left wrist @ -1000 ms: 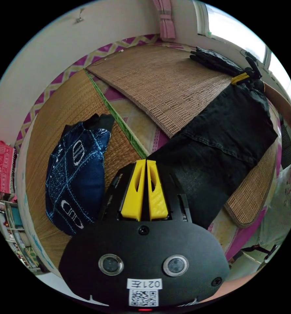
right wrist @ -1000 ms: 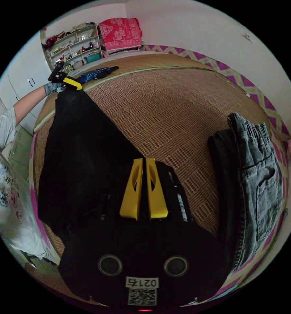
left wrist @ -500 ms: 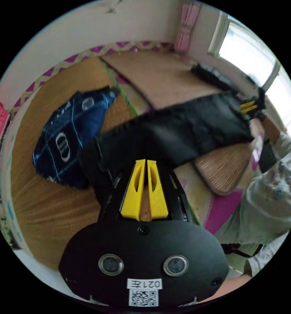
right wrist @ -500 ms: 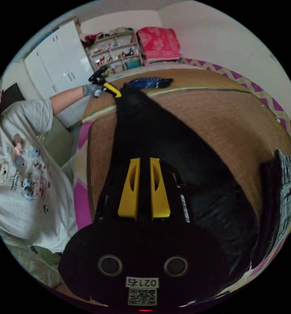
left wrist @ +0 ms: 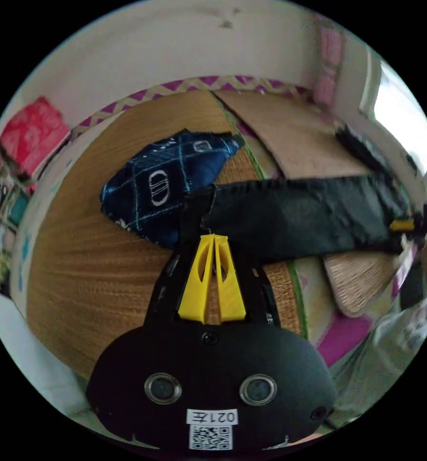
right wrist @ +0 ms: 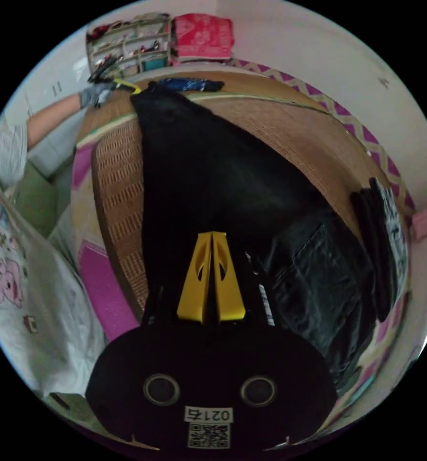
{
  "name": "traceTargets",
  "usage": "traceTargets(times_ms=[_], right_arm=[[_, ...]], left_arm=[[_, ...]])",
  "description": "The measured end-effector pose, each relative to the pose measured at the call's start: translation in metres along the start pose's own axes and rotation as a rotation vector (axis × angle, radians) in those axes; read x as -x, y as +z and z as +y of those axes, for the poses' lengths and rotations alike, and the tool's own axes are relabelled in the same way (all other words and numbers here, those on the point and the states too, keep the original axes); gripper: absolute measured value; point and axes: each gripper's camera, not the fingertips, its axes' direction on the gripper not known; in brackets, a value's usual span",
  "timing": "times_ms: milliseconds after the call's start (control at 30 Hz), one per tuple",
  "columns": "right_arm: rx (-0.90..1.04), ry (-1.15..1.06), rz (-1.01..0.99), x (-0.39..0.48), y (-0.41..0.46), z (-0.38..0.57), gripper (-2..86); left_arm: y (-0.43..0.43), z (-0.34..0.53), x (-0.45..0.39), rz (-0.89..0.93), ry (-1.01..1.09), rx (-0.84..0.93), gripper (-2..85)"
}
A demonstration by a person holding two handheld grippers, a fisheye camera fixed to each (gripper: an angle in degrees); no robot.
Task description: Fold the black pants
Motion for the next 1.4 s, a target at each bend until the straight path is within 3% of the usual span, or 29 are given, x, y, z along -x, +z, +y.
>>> traceTargets(times_ms=[200,333,600,867,1067,1200,1400], right_arm=[[-0.212,0.205,-0.237,0.01,-0.075,0.03,-1.0],[-0.217,0.195,-0.217,0.04,-0.103,0.044,-1.0],[-0.213,0.238,-0.172,0.078,-0.164,0.085,-0.9],[-0.257,0.324,-0.223,0.098,-0.181,0.095,-1.0],[-0.276,0.329,-0.095,0.117,-0.203,0.119,-1.0],[-0.298,0.357,-0.105,0.11,-0.222,0.131,-1.0],[-0.358,0.377,-0.119,0.097,-0.266,0.152,-1.0]], left_arm=[[-0.017,0.071,0.062,0.401,-0.542,-0.082,11.3],[-0.001,0.098,0.076,0.432,-0.7,-0.109,12.9],[0.014,0.101,0.063,0.31,-0.661,-0.117,8.8],[0.022,0.156,0.033,0.416,-0.702,-0.261,-0.2],[-0.051,0.151,-0.102,0.341,-0.343,-0.385,-0.9],[-0.086,0.151,-0.279,0.228,0.055,-0.431,-1.0],[-0.004,0.193,-0.525,0.21,0.422,-0.3,-0.9]])
